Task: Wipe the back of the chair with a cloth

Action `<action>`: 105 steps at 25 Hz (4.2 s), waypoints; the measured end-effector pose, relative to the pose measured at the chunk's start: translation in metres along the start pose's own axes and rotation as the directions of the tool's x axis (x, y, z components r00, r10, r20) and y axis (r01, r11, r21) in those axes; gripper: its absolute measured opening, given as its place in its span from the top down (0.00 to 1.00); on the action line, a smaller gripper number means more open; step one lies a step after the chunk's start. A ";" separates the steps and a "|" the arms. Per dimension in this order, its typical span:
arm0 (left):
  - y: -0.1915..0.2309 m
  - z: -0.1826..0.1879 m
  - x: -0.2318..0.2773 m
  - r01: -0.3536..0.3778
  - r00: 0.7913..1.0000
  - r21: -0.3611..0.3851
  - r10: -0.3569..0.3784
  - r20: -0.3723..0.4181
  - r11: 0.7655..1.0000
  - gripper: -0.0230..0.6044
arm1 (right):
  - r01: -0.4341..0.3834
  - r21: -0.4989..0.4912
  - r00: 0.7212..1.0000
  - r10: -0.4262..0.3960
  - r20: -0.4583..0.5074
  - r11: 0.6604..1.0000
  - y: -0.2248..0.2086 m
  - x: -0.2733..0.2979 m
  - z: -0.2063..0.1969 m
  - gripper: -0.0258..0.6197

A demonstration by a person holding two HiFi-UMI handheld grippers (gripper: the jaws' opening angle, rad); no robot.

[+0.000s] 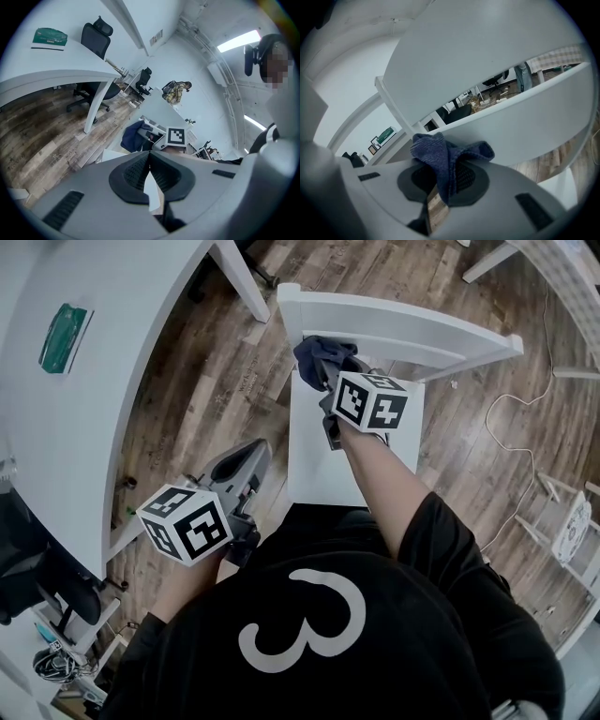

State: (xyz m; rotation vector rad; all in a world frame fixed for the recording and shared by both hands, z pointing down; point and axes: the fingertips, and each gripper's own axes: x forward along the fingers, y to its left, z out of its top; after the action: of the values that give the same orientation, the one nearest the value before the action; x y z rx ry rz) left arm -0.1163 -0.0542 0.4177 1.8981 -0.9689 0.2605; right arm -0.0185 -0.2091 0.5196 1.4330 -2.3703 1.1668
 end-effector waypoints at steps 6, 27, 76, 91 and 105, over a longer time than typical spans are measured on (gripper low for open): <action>-0.016 -0.006 0.010 0.005 1.000 0.001 -0.005 -0.001 1.000 0.94 | 0.008 0.003 1.000 -0.008 0.005 1.000 -0.022 -0.017 0.004 0.88; -0.090 -0.033 0.067 0.043 0.999 -0.007 -0.043 -0.010 0.999 0.94 | 0.114 0.074 0.993 -0.117 0.034 0.991 -0.151 -0.112 0.035 0.88; -0.303 -0.202 -0.228 0.259 0.900 0.373 -0.362 0.241 0.891 0.94 | -0.428 -0.414 0.824 0.535 0.187 0.803 0.196 -0.586 -0.093 0.88; -0.341 -0.239 -0.273 0.284 0.871 0.465 -0.429 0.240 0.838 0.94 | -0.474 -0.396 0.788 0.580 0.207 0.786 0.238 -0.643 -0.122 0.89; -0.337 -0.244 -0.273 0.284 0.870 0.453 -0.426 0.249 0.845 0.94 | -0.449 -0.355 0.800 0.546 0.249 0.820 0.228 -0.642 -0.125 0.89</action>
State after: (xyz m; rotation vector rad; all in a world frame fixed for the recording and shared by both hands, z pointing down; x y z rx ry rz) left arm -0.0038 0.3656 0.1752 2.5278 -0.7906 -0.1131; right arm 0.1117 0.3781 0.1765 0.9968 -3.1421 0.6375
